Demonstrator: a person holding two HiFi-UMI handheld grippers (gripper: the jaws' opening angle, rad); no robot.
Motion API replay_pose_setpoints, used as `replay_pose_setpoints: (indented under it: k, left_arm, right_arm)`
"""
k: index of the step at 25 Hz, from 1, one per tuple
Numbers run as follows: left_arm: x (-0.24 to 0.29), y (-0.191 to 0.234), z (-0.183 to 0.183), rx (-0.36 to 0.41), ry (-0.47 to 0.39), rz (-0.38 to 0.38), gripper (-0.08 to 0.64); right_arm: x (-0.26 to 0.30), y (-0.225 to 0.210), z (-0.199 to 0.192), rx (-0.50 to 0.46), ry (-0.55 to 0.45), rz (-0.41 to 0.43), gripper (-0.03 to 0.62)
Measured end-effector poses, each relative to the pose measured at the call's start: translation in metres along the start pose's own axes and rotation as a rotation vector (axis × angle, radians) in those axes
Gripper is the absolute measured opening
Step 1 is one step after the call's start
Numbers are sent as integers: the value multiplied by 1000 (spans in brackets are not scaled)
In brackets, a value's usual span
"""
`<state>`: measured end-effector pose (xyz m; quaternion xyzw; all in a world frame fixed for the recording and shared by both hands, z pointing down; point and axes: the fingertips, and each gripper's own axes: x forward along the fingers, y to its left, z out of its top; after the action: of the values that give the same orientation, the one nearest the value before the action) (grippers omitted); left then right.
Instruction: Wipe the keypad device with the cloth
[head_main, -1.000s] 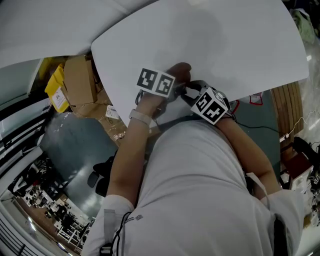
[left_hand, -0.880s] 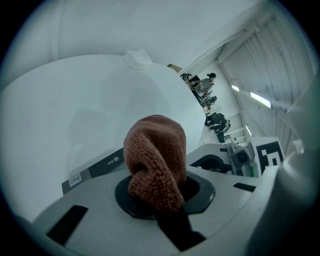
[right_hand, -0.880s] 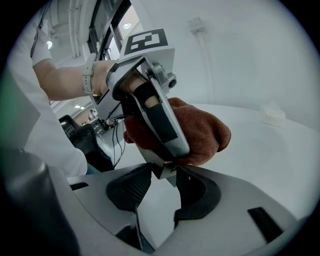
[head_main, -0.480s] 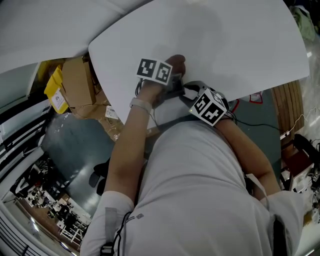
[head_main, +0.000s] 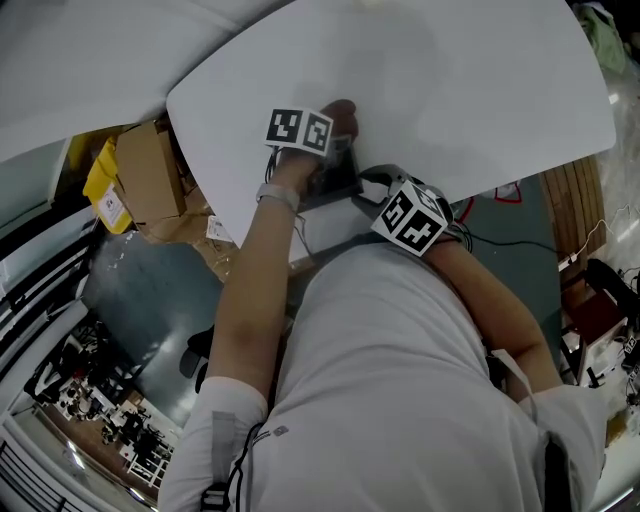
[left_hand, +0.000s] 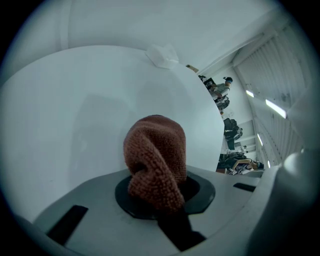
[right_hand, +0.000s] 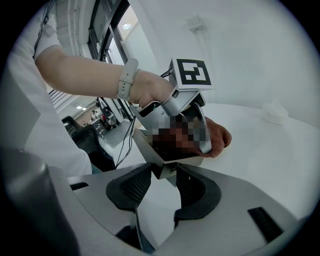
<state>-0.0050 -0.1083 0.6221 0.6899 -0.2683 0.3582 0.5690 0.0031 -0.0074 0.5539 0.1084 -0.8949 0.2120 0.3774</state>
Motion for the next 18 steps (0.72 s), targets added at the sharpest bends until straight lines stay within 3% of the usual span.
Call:
replay_pose_setpoints:
  k: [18]
  left_arm:
    - [6, 19, 10, -45, -14, 21, 63]
  right_arm:
    - [2, -1, -1, 20, 13, -5, 156]
